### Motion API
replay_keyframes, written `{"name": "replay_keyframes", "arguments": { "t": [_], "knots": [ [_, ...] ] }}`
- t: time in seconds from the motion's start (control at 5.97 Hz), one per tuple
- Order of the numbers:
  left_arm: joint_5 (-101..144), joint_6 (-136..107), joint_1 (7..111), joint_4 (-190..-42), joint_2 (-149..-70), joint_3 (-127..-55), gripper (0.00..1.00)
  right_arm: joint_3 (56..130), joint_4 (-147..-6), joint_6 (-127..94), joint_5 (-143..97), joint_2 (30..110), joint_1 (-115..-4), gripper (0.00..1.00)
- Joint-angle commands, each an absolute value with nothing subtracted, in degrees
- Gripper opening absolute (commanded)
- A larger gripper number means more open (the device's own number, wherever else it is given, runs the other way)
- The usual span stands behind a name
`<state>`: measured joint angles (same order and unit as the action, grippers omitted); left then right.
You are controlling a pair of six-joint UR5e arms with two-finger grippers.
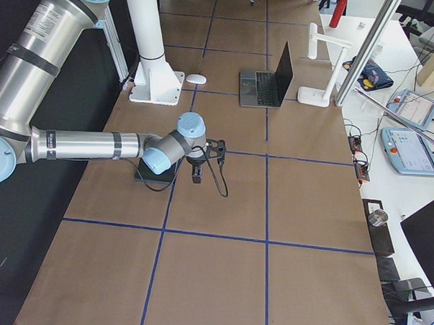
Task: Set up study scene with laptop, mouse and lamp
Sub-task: 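Move the right gripper down to the black mouse pad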
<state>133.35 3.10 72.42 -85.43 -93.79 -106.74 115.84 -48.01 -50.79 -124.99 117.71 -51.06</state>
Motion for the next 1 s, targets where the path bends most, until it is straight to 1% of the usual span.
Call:
{"name": "replay_keyframes", "arguments": {
  "t": [0.0, 0.17, 0.33, 0.67, 0.84],
  "knots": [
    [133.4, 3.1, 72.4, -85.4, -93.8, -107.0, 1.00, 115.6, -38.9, -69.3, -109.4, 119.4, -30.8, 1.00],
    [133.3, 3.1, 72.4, -85.3, -93.8, -107.4, 1.00, 114.8, -30.8, -71.5, -109.1, 123.5, -27.5, 1.00],
    [133.4, 3.0, 72.5, -85.3, -93.7, -108.0, 1.00, 113.3, -28.1, -75.7, -108.9, 123.8, -25.2, 0.99],
    [133.5, 3.0, 72.5, -85.3, -93.7, -108.2, 1.00, 112.0, -27.9, -77.8, -108.5, 123.9, -22.7, 0.99],
    [133.5, 3.0, 72.5, -85.3, -93.7, -108.2, 1.00, 110.7, -27.9, -77.7, -108.3, 125.1, -21.9, 0.97]
  ]
}}
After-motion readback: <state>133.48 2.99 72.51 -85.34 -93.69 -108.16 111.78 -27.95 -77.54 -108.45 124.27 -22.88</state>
